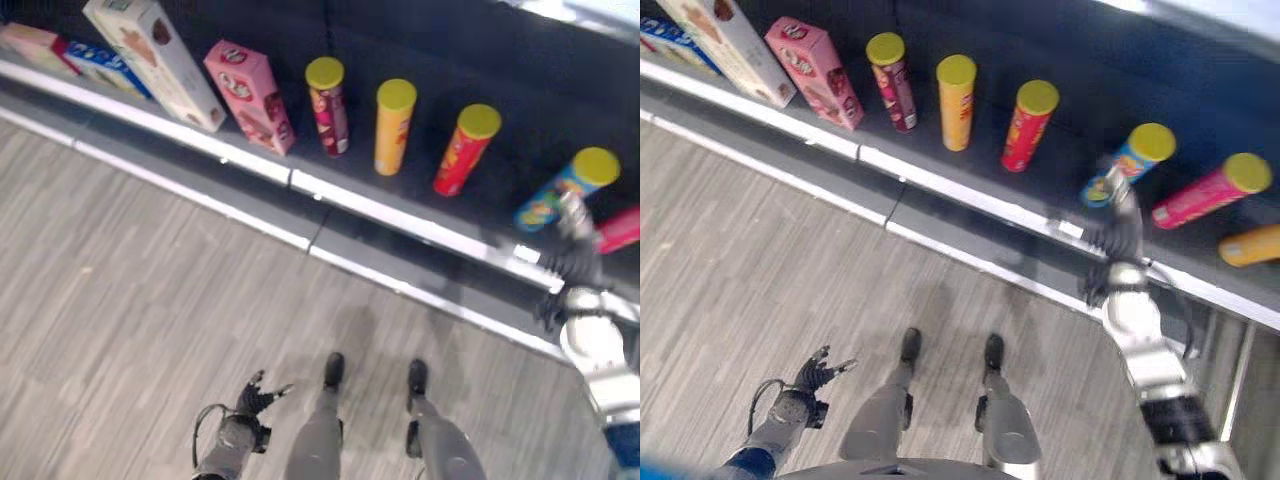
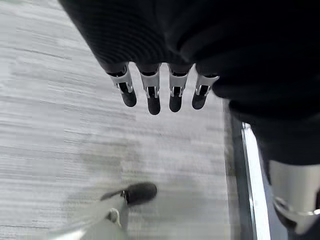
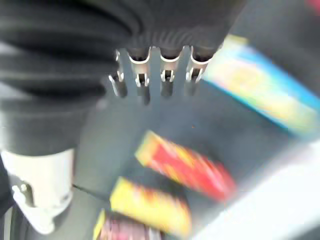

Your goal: Put the goods on the table back onto the shelves and tidy them up.

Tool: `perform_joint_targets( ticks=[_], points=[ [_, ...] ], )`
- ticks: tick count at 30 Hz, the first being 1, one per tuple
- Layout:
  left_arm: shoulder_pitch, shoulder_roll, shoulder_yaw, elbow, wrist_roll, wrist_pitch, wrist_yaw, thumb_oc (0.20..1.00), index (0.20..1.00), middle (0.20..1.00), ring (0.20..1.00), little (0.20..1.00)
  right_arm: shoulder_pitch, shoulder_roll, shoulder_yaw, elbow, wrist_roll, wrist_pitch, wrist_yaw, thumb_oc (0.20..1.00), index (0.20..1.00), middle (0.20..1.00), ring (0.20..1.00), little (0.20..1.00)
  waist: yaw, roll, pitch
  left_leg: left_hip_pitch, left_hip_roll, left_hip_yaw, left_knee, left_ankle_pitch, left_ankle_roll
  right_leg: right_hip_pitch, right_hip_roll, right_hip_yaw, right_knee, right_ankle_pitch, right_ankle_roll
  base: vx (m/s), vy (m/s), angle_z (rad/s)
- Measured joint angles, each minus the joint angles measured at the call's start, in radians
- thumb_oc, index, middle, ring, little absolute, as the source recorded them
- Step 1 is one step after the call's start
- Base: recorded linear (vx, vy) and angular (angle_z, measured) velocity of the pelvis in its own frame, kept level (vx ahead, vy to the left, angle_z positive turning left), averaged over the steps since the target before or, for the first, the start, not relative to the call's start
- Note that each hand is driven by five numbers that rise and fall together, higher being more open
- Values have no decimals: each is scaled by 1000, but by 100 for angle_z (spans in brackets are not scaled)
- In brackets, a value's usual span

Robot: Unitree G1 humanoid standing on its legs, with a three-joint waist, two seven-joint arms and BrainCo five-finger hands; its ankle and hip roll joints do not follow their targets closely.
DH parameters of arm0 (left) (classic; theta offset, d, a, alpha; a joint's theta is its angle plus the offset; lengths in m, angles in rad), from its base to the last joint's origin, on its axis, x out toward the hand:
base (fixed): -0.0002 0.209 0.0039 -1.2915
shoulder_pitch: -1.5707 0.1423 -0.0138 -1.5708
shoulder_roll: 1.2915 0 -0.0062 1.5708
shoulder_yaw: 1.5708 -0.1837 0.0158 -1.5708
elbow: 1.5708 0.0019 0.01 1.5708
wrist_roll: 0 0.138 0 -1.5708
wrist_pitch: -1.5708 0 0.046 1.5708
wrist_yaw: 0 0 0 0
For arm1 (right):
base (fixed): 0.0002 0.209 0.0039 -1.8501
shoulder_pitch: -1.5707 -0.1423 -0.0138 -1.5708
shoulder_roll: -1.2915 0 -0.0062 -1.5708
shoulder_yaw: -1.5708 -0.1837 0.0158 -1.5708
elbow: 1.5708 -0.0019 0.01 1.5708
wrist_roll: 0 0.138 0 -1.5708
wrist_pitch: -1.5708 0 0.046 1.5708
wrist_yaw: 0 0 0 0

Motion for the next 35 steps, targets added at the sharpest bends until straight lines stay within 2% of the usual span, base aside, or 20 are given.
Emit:
perform_joint_targets(
  ticks=[3,4,6,8,11,13,15,20,22,23,24,25,26,28,30,31,32,33,34,35],
  points=[
    [2,9,10,13,5,-3,-38,1000,1000,1000,1000,1000,35,-54,152,104,127,35,200,1000,1000,1000,1000,1000,-2,-28,-29,36,3,31,0,-12,12,33,1,26,0,0,2,89,76,-29],
    [6,11,-6,18,25,-6,-63,1000,1000,1000,1000,1000,80,-61,207,190,130,54,304,1000,1000,1000,1000,1000,-5,-41,-76,49,3,39,0,-17,11,38,-1,34,0,-6,0,57,94,-23],
    [3,10,-26,34,33,-5,-75,1000,1000,1000,1000,1000,105,12,207,373,116,65,340,1000,1000,1000,1000,1000,-5,-55,-106,74,2,59,1,-23,12,53,-5,44,0,-11,-2,33,111,-20],
    [5,3,-44,47,34,-6,-96,1000,1000,1000,1000,1000,106,103,209,632,73,100,328,1000,1000,1000,1000,1000,-10,-57,-138,93,-3,83,0,-31,23,59,-9,70,0,-11,1,25,100,-29],
    [-2,-3,-44,74,33,-5,-96,1000,1000,1000,1000,1000,81,280,102,1018,-19,118,246,1000,1000,1000,1000,1000,-19,-48,-171,117,-6,113,0,-37,28,67,-12,99,0,-7,9,7,138,-28],
    [1,-2,-43,95,31,-5,-96,1000,1000,1000,1000,1000,41,347,21,1197,-52,135,200,1000,1000,1000,1000,1000,-34,-41,-175,140,-9,128,-1,-41,33,82,-14,112,0,-4,13,0,123,-26],
    [3,-1,-44,113,27,-4,-95,1000,1000,1000,1000,1000,66,350,-7,1242,-61,159,164,1000,1000,1000,1000,1000,-55,-30,-193,148,-14,149,-1,-50,37,81,-18,137,0,-5,13,-38,182,-30],
    [1,4,-43,126,18,-4,-94,1000,1000,1000,1000,1000,77,352,-44,1272,-74,166,121,1000,1000,1000,1000,1000,-65,-47,-212,173,-28,186,-1,-51,43,78,-28,174,0,0,21,-52,131,-26],
    [-2,10,-42,153,16,-2,-93,1000,1000,1000,1000,1000,73,354,-47,1274,-74,167,115,1000,1000,1000,1000,1000,-66,-64,-221,175,-34,204,-1,-55,53,71,-34,197,0,7,33,-115,125,-27],
    [-3,12,-42,156,16,-3,-93,1000,1000,1000,1000,1000,80,358,-52,1272,-73,166,111,1000,1000,1000,1000,1000,-78,-87,-220,176,-52,221,1,-55,54,58,-38,211,5,9,36,-118,79,-60],
    [-3,21,-41,180,16,-2,-91,1000,1000,1000,1000,1000,60,370,-81,1232,-69,158,89,1000,1000,1000,1000,1000,-86,-105,-212,176,-67,262,4,-55,63,0,-43,275,70,8,72,-114,68,-77],
    [-2,24,-40,189,16,-1,-91,1000,1000,1000,1000,1000,41,370,-76,1226,-69,155,84,1000,1000,1000,1000,1000,-93,-107,-202,174,-62,273,-1,-57,73,0,-46,281,69,10,77,-148,65,-77],
    [-7,27,-42,192,16,1,-92,1000,1000,1000,1000,1000,42,378,-69,1217,-69,159,82,1000,1000,1000,1000,1000,-123,-126,-196,178,-82,282,0,-56,83,-6,-58,277,63,12,87,-151,64,-30],
    [-24,44,-49,191,16,-3,-92,1000,1000,1000,1000,1000,51,402,-68,1200,-69,157,73,1000,1000,1000,1000,1000,-116,-157,-177,191,-98,319,6,-54,89,-23,-73,286,82,-7,98,-106,8,-43],
    [-16,48,-48,191,16,0,-91,1000,1000,1000,1000,1000,36,410,-66,1203,-69,158,74,1000,1000,1000,1000,1000,-107,-136,-164,181,-61,365,0,-52,120,-43,-72,246,84,-77,141,-140,-10,-87],
    [-17,43,-48,190,16,3,-91,1000,1000,1000,1000,1000,17,409,-59,1208,-70,160,73,1000,1000,1000,1000,1000,-85,-86,-147,168,14,426,1,-38,140,-78,-42,105,167,-50,87,-108,-18,-101],
    [-17,41,-48,191,16,4,-91,1000,1000,1000,1000,1000,7,404,-54,1210,-70,160,73,1000,1000,1000,1000,1000,-67,-56,-138,167,61,456,4,-36,141,-88,-31,50,230,-44,79,-84,-46,-114],
    [-17,38,-47,191,16,6,-91,1000,1000,1000,1000,1000,2,401,-54,1208,-71,159,72,1000,1000,1000,1000,1000,-52,-36,-138,169,95,468,5,-40,137,-89,-31,32,282,-45,83,-55,-49,-87],
    [-10,37,-43,194,16,9,-91,1000,1000,1000,1000,1000,2,399,-53,1207,-72,159,70,1000,1000,1000,1000,1000,-51,-24,-136,172,113,464,6,-44,132,-65,-49,36,307,-51,91,-31,-84,-74],
    [1,36,-43,190,16,12,-91,1000,1000,1000,1000,1000,8,397,-54,1201,-75,158,62,1000,1000,1000,1000,1000,-34,-44,-148,182,101,499,5,-42,135,-19,-142,13,327,-56,112,-8,-80,-58]
  ],
)
